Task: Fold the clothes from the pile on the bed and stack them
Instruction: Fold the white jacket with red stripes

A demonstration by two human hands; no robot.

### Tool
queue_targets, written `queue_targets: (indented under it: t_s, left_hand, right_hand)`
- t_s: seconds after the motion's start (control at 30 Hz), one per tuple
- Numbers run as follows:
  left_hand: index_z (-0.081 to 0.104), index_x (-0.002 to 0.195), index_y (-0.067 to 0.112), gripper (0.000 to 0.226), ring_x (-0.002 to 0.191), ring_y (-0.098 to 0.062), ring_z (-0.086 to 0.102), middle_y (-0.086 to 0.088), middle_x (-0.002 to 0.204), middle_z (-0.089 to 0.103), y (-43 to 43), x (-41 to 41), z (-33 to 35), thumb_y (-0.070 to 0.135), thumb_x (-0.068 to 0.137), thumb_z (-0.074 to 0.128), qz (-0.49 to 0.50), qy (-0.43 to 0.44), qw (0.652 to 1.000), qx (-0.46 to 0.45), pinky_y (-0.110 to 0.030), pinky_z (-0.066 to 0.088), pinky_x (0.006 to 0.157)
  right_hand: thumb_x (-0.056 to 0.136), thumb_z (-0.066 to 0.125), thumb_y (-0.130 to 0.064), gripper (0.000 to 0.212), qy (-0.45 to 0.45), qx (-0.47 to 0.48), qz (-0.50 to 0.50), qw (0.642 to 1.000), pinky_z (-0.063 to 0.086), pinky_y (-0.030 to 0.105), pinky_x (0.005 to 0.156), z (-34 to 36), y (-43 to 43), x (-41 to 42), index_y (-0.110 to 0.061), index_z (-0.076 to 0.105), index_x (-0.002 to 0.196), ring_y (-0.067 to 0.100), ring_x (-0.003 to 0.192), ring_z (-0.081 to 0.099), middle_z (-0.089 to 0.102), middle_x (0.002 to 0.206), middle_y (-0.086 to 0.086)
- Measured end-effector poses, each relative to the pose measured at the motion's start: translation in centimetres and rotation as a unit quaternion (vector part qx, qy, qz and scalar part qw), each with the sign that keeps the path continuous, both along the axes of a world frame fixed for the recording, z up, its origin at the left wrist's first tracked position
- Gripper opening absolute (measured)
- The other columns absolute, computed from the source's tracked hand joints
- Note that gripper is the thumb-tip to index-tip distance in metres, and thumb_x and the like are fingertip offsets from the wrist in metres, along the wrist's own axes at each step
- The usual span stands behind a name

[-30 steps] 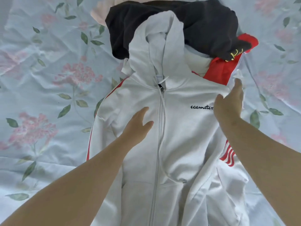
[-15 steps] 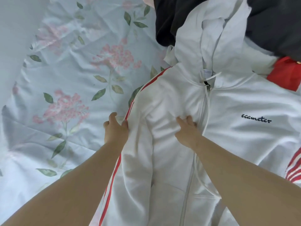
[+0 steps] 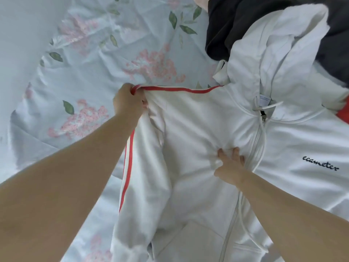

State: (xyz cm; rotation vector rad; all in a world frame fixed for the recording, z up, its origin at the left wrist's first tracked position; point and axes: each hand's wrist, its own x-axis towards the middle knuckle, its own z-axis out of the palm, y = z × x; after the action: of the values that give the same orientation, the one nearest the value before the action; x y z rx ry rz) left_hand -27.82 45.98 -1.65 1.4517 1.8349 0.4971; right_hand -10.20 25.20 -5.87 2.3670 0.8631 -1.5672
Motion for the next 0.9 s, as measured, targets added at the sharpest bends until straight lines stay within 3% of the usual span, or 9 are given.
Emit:
queue_targets:
  t_s: [0.07, 0.17, 0.23, 0.37, 0.43, 0.53, 0.7, 0.8, 0.9]
  left_hand:
    - [0.059, 0.111, 0.015, 0.022, 0.106, -0.024, 0.061, -0.007, 0.111, 0.065, 1.6, 1.3, 1.0, 0.013, 0.092, 0.047, -0.08, 0.006, 0.995, 0.053, -0.034, 0.048, 0.093]
    - [0.025, 0.148, 0.017, 0.06, 0.141, -0.02, 0.024, -0.007, 0.155, 0.022, -1.6, 2.4, -0.2, 0.015, 0.095, 0.052, -0.191, 0.023, 0.981, 0.018, -0.031, 0.022, 0.113]
    - [0.013, 0.151, 0.021, 0.07, 0.146, -0.021, 0.007, -0.004, 0.159, 0.003, -5.9, 2.3, -2.0, 0.022, 0.094, 0.054, -0.25, 0.097, 0.963, -0.01, -0.039, 0.014, 0.116]
    - [0.02, 0.15, 0.028, 0.062, 0.147, -0.021, 0.001, 0.0, 0.159, 0.006, -14.0, 0.8, -5.4, 0.033, 0.095, 0.049, -0.349, 0.226, 0.91, -0.003, -0.041, 0.002, 0.117]
    - [0.036, 0.144, 0.026, 0.053, 0.146, -0.026, 0.013, -0.005, 0.156, 0.023, -17.2, -0.8, -6.6, 0.03, 0.093, 0.049, -0.397, 0.243, 0.885, 0.014, -0.043, 0.005, 0.117]
    - [0.06, 0.125, 0.02, 0.044, 0.13, -0.034, 0.046, -0.011, 0.136, 0.053, -20.6, -3.6, -7.7, 0.027, 0.085, 0.042, -0.404, 0.233, 0.883, 0.052, -0.053, 0.027, 0.106]
    - [0.057, 0.125, 0.018, 0.044, 0.13, -0.028, 0.041, -0.012, 0.137, 0.051, -24.7, -8.2, -7.2, 0.028, 0.087, 0.036, -0.355, 0.192, 0.912, 0.076, -0.046, 0.03, 0.106]
    - [0.061, 0.118, 0.017, 0.043, 0.11, -0.031, 0.059, -0.007, 0.125, 0.06, -26.9, -9.7, -5.7, 0.028, 0.084, 0.036, -0.29, 0.182, 0.938, 0.052, -0.044, 0.043, 0.094]
    - [0.061, 0.108, 0.014, 0.035, 0.091, -0.032, 0.063, -0.006, 0.105, 0.066, -29.4, -11.1, -4.9, 0.021, 0.083, 0.038, -0.221, 0.188, 0.955, 0.057, -0.041, 0.045, 0.08]
  right_hand:
    - [0.098, 0.038, -0.03, 0.064, -0.004, 0.0, 0.01, 1.0, 0.004, 0.041, 0.116, -0.1, 0.0, 0.0, -0.034, 0.003, 0.151, 0.033, 0.144, -0.016, -0.028, 0.155, 0.006]
    - [0.097, 0.037, -0.039, 0.064, -0.008, 0.003, 0.014, 1.0, 0.002, 0.041, 0.117, -0.2, -0.1, -0.1, -0.033, 0.003, 0.151, 0.034, 0.144, -0.015, -0.027, 0.155, 0.006]
    - [0.096, 0.039, -0.031, 0.066, -0.007, 0.008, 0.01, 1.0, 0.003, 0.041, 0.117, -0.3, -0.3, -0.1, -0.034, 0.003, 0.151, 0.032, 0.144, -0.016, -0.028, 0.155, 0.004]
    - [0.094, 0.041, -0.023, 0.07, -0.014, 0.028, 0.002, 1.0, 0.008, 0.04, 0.117, -0.8, -1.0, -0.2, -0.035, 0.002, 0.151, 0.03, 0.144, -0.019, -0.031, 0.154, -0.001]
    - [0.095, 0.041, -0.025, 0.068, -0.024, 0.046, 0.0, 0.999, 0.008, 0.04, 0.117, -1.3, -1.4, -0.3, -0.036, 0.003, 0.151, 0.029, 0.144, -0.019, -0.031, 0.154, -0.002]
    - [0.095, 0.043, -0.032, 0.067, -0.027, 0.065, -0.007, 0.997, 0.006, 0.041, 0.117, -1.6, -1.6, -0.2, -0.036, 0.005, 0.15, 0.029, 0.144, -0.019, -0.029, 0.155, -0.002]
    - [0.09, 0.054, -0.031, 0.078, -0.058, 0.152, -0.015, 0.987, 0.005, 0.042, 0.118, -1.4, -3.9, -2.4, -0.032, 0.005, 0.151, 0.027, 0.145, -0.017, -0.021, 0.157, -0.003]
    - [0.091, 0.054, -0.031, 0.08, -0.076, 0.198, 0.022, 0.977, 0.001, 0.041, 0.119, -1.2, -8.5, -6.0, -0.032, 0.002, 0.151, 0.024, 0.146, -0.014, -0.016, 0.159, -0.003]
    - [0.094, 0.044, -0.041, 0.073, -0.084, 0.18, 0.078, 0.977, -0.006, 0.035, 0.117, -0.7, -14.7, -10.1, -0.035, -0.002, 0.15, 0.018, 0.146, -0.014, -0.014, 0.159, -0.003]
